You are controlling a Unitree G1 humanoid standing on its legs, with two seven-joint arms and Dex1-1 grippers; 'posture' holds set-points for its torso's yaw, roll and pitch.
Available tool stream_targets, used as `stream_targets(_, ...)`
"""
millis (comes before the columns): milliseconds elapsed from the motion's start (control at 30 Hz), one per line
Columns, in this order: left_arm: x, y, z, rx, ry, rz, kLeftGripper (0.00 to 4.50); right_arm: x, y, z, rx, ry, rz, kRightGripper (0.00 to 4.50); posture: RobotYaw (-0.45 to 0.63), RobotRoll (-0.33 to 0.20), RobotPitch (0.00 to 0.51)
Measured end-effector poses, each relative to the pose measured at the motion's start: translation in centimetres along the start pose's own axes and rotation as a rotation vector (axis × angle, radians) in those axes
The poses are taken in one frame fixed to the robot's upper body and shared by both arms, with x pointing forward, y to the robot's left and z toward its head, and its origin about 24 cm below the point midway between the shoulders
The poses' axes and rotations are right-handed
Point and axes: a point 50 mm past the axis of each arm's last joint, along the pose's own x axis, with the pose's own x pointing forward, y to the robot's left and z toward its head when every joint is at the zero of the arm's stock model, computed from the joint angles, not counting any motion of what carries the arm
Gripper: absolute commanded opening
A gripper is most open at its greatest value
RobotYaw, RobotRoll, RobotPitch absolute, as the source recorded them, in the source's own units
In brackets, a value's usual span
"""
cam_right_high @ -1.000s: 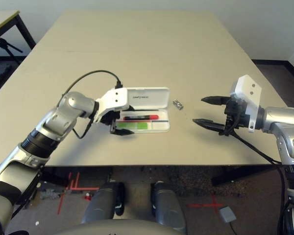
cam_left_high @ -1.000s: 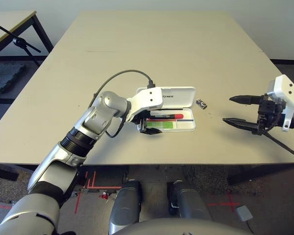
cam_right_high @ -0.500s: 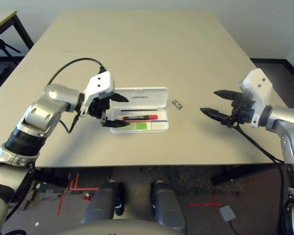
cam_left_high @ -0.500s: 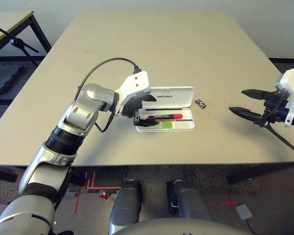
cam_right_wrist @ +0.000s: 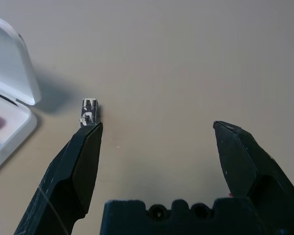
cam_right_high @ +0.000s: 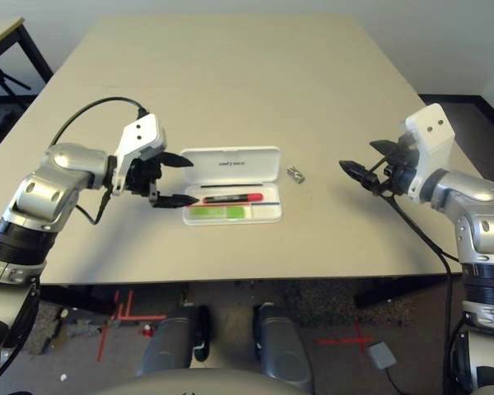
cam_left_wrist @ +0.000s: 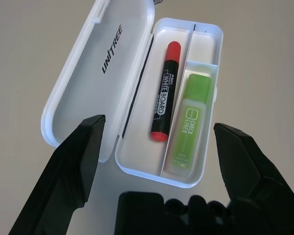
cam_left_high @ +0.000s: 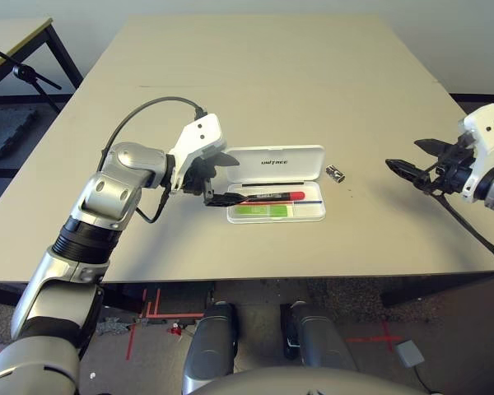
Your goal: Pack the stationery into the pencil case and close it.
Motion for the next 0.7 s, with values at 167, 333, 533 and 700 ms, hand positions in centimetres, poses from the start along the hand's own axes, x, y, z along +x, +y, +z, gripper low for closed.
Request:
stream_targets(167,-0.7,0.4,-0.1,-0.009,-0.005,0.040,4.49,1.0,-0.3,-0.2,0.064,0.018,-0.083,4.50,0.16,0.000,0.099)
stream_targets(333,-1.7,0.5,-0.9,-0.040,-0.010,0.075,4.49,1.9,-0.1,-0.5,0.136,0.057,-0.133,4.50,0.18,0.000,0.101)
stream_targets(533,-2.1,0.4,-1.7,-0.076,-0.005,0.104,4.49,3.4,1.6,-1.2,0.162,0.080,-0.084,4.50,0.19,0.000,0.096)
stream_targets(700,-2.2,0.3,-1.7,-0.082,0.000,0.114,4.49,4.7,3.1,-1.2,0.138,0.102,0.001,4.50,0.20,0.000,0.095)
